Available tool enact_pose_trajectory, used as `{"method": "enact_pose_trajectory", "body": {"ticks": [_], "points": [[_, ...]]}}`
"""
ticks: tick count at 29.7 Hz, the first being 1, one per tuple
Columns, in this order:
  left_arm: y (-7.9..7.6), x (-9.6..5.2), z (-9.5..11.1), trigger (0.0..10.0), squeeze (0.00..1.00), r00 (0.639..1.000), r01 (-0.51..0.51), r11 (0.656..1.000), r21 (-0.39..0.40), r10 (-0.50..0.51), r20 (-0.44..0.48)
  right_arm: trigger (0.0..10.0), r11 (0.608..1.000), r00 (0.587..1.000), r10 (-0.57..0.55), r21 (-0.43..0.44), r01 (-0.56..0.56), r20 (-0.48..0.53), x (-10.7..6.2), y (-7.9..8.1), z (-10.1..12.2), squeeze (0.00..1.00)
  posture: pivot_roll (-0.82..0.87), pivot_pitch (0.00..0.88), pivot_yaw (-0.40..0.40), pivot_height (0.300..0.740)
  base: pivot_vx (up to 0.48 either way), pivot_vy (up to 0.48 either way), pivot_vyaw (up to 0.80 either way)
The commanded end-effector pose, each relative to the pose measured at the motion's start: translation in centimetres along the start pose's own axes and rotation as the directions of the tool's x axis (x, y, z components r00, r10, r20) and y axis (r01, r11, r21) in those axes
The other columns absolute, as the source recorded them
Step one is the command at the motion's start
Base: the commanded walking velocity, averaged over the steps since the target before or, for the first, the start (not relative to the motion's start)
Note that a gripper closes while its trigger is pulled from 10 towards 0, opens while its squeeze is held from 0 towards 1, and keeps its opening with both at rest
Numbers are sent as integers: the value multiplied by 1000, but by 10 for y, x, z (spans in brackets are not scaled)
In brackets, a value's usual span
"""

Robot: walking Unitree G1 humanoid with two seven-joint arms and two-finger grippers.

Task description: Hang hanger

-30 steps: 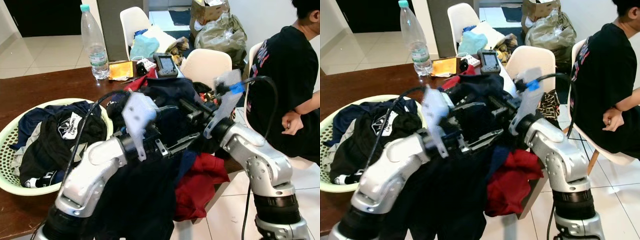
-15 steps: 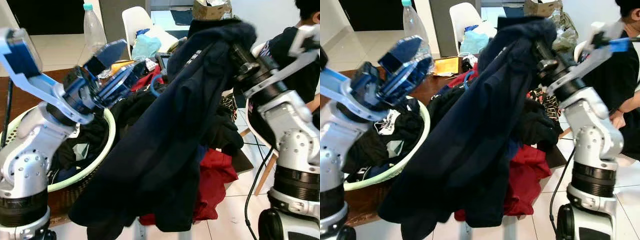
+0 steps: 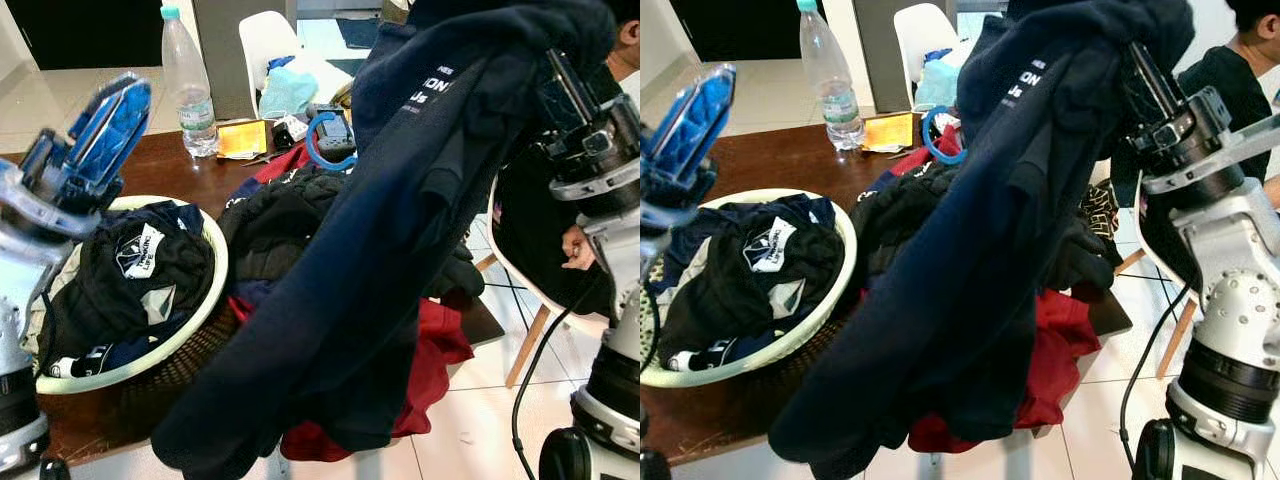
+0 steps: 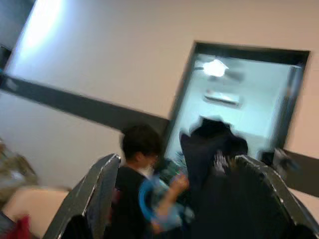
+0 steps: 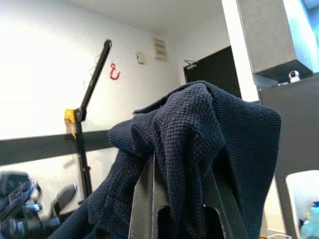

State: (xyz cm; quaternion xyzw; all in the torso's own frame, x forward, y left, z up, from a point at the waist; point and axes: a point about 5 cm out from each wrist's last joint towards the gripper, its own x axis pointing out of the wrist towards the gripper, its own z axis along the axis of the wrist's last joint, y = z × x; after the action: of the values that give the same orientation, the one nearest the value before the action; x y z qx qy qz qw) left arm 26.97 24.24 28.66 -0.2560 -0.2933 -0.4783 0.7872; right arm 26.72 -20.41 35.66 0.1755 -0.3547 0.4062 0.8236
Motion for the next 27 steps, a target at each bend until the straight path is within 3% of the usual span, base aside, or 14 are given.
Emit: {"method": "enact_pose_trajectory", "body": {"ticks": [1,4,10,20,27], "points": [[3,-9,-7,10000,0,999,11,999,-42,-12,-32,0,998,997,58,-12,-57,60,3,11,12,0,74,117,-5,740,0,0,0],[6,-15,-21,10000,0,998,20,995,-93,-24,-51,0,994,991,112,4,-113,71,7,19,14,0,71,118,-7,740,0,0,0],[-1,6,-33,10000,0,990,139,976,-166,-143,-15,0,974,973,215,60,-220,80,14,38,9,0,56,117,-1,740,0,0,0],[3,24,-33,10000,0,972,227,959,-170,-234,-22,0,949,956,282,123,-290,78,17,54,2,0,52,116,7,740,0,0,0],[4,25,-35,10000,0,968,235,956,-175,-246,-48,0,945,954,289,135,-298,82,17,58,0,0,51,117,8,740,0,0,0]]}}
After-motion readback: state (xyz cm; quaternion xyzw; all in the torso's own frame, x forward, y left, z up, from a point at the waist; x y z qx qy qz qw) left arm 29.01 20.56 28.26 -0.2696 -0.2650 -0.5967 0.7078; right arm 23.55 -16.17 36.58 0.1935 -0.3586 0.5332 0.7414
